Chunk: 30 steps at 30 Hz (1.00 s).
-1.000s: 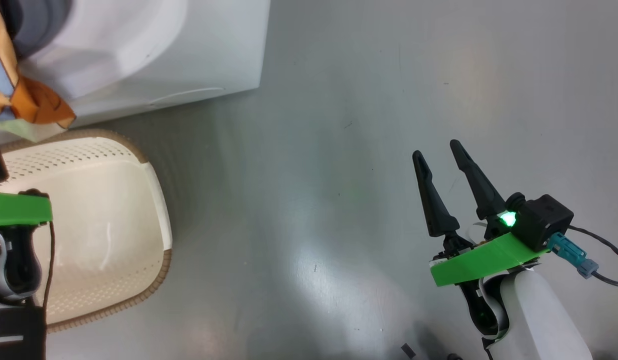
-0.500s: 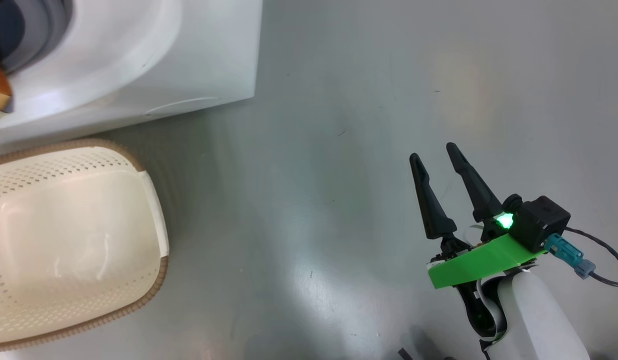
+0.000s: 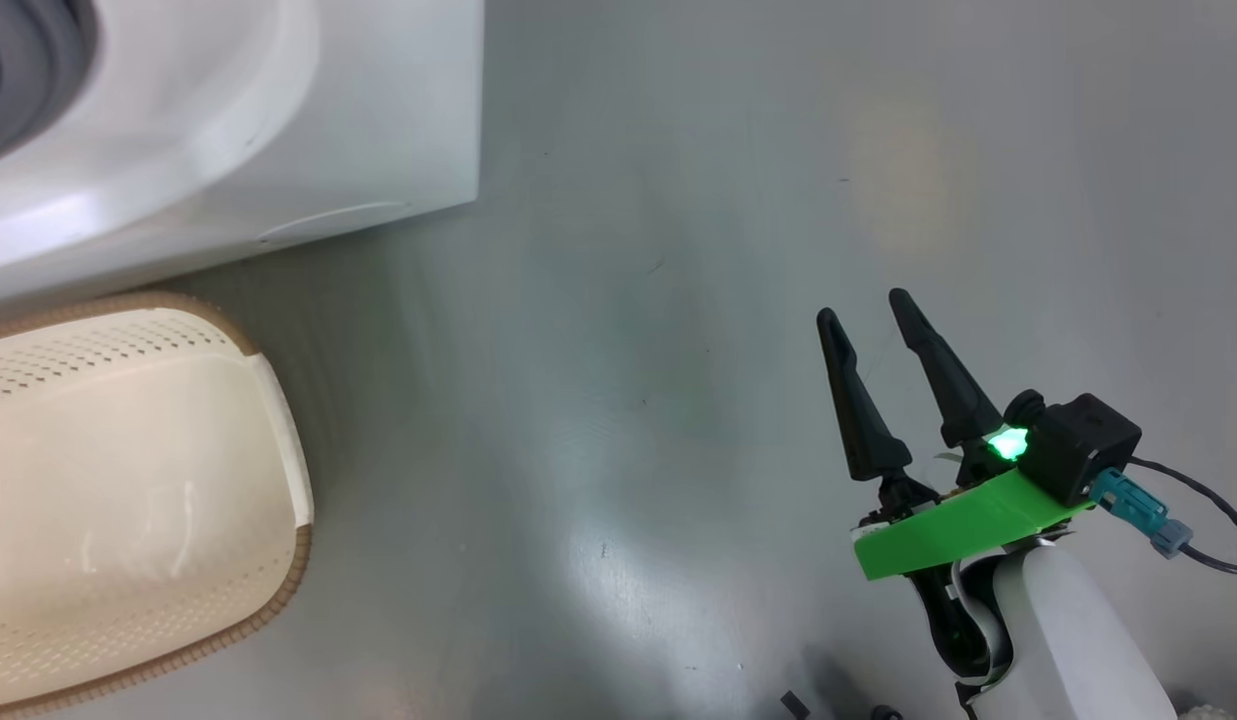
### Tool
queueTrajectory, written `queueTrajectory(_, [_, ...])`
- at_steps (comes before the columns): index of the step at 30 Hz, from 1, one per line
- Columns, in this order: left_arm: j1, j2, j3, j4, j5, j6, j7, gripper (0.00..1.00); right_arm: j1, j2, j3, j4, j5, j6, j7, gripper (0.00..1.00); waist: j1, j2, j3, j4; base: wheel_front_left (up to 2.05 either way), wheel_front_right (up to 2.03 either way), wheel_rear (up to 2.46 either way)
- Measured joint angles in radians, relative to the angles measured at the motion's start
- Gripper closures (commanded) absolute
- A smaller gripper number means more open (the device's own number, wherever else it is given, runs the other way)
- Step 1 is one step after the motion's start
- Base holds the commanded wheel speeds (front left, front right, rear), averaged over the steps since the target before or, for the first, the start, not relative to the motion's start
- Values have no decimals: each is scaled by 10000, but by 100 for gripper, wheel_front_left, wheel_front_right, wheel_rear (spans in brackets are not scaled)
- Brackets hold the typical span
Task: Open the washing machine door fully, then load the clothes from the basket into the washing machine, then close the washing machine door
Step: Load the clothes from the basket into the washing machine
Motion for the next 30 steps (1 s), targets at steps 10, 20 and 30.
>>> queueTrajectory(10, [-1205, 520, -683, 1214, -871, 0, 568, 100, -10, 2, 203, -48, 184, 0, 0, 0, 0, 0, 319, -171, 0, 0, 0])
queueTrajectory(20, [-1848, 746, -1578, 2186, -849, 0, -69, 100, -35, 2, 163, -128, 184, 0, 0, 0, 1, 0, 887, -267, 0, 0, 0])
queueTrajectory(30, [-3018, 734, -2357, 3055, -662, 0, -341, 100, -33, 4, -50, -180, 163, 0, 0, 0, 0, 0, 1060, -170, 0, 0, 0])
